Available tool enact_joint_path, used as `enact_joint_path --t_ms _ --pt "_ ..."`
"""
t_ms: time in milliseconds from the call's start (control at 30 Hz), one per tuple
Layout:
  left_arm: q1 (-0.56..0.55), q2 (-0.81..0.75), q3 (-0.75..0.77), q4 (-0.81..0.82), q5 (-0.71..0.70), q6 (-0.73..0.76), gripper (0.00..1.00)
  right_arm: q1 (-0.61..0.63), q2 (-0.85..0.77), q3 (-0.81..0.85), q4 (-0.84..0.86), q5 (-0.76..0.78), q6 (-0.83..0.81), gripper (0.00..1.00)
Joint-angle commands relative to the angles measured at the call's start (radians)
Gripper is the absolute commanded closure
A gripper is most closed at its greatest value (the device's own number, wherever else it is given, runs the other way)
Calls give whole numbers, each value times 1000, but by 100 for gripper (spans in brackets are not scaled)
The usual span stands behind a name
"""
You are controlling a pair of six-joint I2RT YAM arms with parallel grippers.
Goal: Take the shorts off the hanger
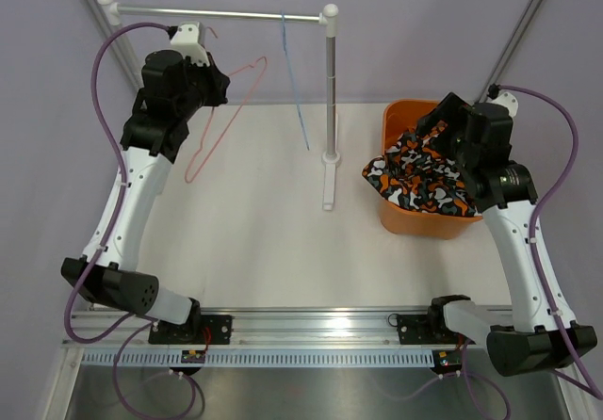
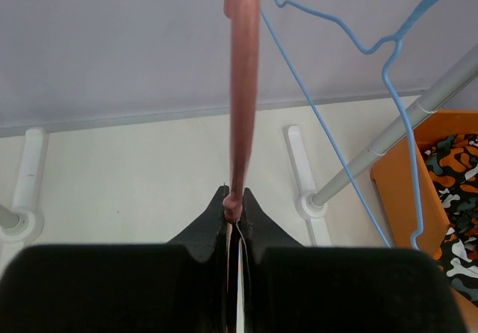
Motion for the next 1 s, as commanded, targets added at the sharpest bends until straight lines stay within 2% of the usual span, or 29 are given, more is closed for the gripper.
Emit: enact_joint_path --t_ms 0,300,567,767,967 --pt "9 20 45 118 61 35 100 2 -24 -30 72 -43 -41 0" --pt "11 45 28 248 -23 24 100 2 -58 -55 85 -79 -61 1" --pt "9 188 146 289 -61 16 100 2 -90 -73 71 -81 -69 1" --pt "9 261 169 397 -106 -14 100 2 -94 -83 66 -64 -81 1" --pt "9 335 263 348 -111 -30 100 2 -98 -89 42 -35 -90 1"
